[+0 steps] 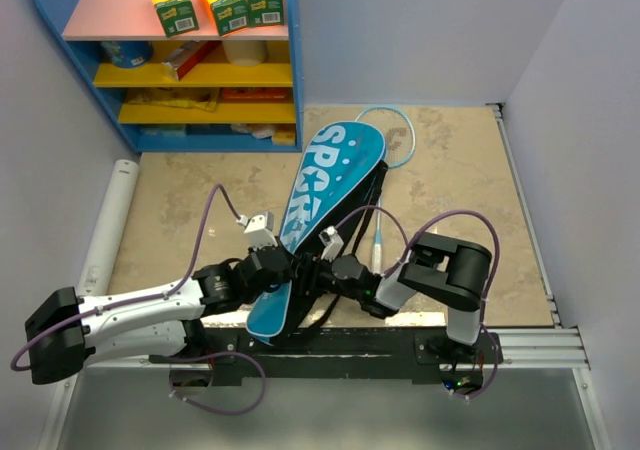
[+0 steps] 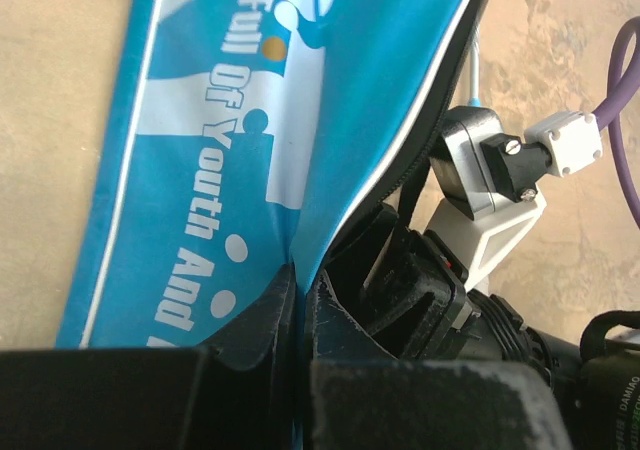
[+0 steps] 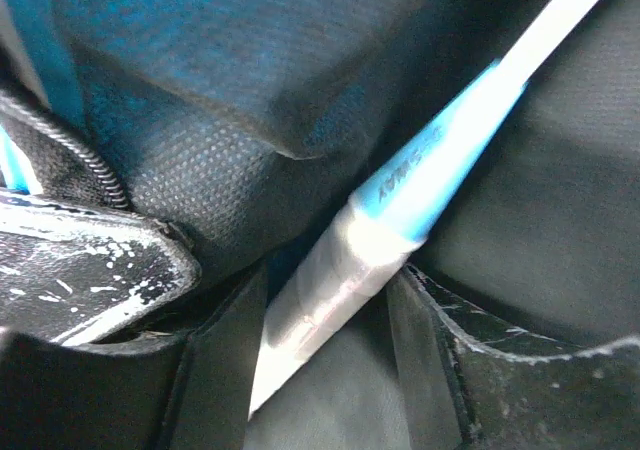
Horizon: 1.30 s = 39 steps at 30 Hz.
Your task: Pack up the badminton gear
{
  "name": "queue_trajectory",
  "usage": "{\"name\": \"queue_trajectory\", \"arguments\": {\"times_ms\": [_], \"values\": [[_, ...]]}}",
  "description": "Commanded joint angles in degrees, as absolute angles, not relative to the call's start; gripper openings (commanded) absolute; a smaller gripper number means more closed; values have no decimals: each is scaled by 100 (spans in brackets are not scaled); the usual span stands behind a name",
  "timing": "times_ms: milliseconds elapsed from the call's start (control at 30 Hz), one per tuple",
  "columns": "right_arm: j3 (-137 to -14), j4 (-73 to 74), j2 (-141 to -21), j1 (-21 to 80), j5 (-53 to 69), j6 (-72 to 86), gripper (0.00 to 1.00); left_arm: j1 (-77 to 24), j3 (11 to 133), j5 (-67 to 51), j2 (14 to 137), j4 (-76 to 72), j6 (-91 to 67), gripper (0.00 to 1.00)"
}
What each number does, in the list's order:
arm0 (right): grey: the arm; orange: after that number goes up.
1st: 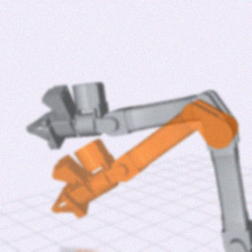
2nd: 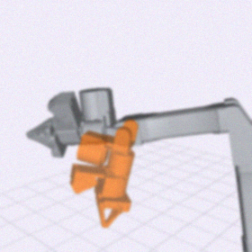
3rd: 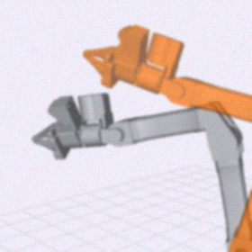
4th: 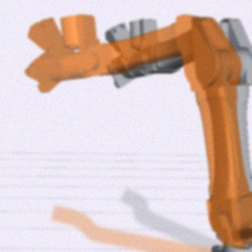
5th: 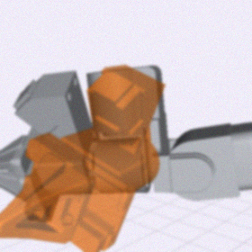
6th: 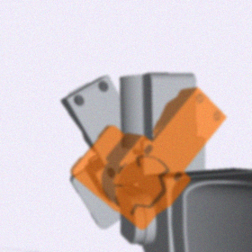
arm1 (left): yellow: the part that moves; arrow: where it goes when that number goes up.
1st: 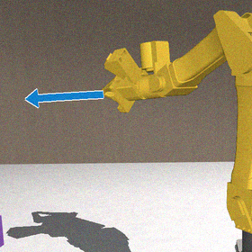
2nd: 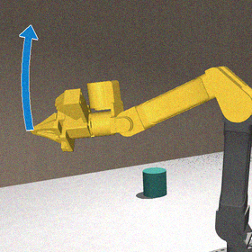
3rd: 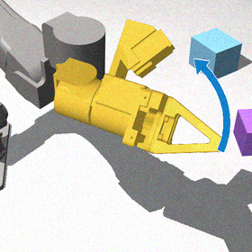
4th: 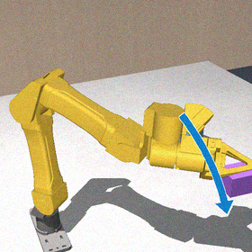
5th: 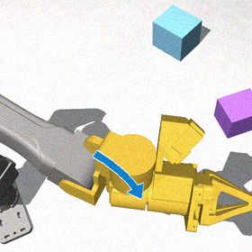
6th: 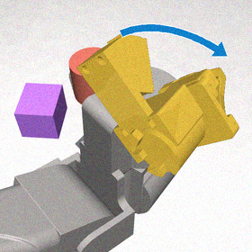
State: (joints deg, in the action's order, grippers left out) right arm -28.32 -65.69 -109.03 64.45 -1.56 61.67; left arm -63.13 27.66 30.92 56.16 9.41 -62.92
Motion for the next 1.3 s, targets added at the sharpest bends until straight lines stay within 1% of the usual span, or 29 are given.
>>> {"name": "queue_trajectory", "arguments": {"times_ms": [0,133,233,267,333,367,433,467,533,567,633,667,733,767,867,967,1000,1100,1200,1267], "values": [[-2779,-6646,-10109,6416,-351,5968,57,-6618,3076,1766,5555,185,-6530,0],[-2523,-5864,-9529,6425,-413,5906,58,-6618,3059,1828,5712,123,-6495,0],[-2461,-4793,-8914,6434,-553,5845,58,-6618,3059,1811,5870,88,-6504,0],[-2496,-4077,-8747,6442,-615,5810,58,-6618,3032,1828,5897,97,-6504,0],[-2531,-3344,-8169,6442,-755,5652,58,-6618,3015,1872,5959,-95,-6486,0],[-2618,-2548,-8000,6442,-921,5573,58,-6618,2997,1924,5976,-105,-6478,0],[-2768,-1692,-7439,6451,-1106,5310,58,-6618,2988,1977,6020,-105,-6443,0],[-2943,-878,-7235,6442,-1308,5222,58,-6618,2980,2038,6029,-123,-6434,0],[-3102,-83,-6875,6451,-1642,5177,59,-6601,2988,2083,6064,-140,-6390,0],[-3242,608,-6447,6460,-1774,5168,59,-6592,2997,2100,6091,-167,-6364,0],[-3409,1271,-6032,6451,-2178,5229,62,-6548,3015,2092,6143,-184,-6311,0],[-3628,1910,-5733,6442,-2388,5247,63,-6487,3023,2066,6161,-193,-6293,0],[-3892,2598,-5564,6416,-3065,5404,65,-6399,2997,1987,6126,-211,-6258,0],[-4120,3193,-5616,6390,-3259,5440,66,-6311,2997,1934,6100,-220,-6249,0],[-4428,3952,-5940,5925,-3621,5519,67,-6162,2953,1846,5942,-237,-6179,0],[-4351,3860,-6213,5363,-3700,5441,67,-6004,2962,1845,5714,-115,-6100,0],[-4281,3702,-6266,5013,-3622,5362,66,-5968,2979,1854,5608,-27,-6030,0],[-4000,2981,-6363,4371,-3174,5010,64,-5696,3015,1785,5458,209,-5872,0],[-3955,2462,-6714,3983,-2936,4738,63,-5450,3032,1688,5327,272,-5722,0],[-4025,2129,-7153,3841,-2831,4536,62,-5397,3093,1705,5300,307,-5643,0]]}}
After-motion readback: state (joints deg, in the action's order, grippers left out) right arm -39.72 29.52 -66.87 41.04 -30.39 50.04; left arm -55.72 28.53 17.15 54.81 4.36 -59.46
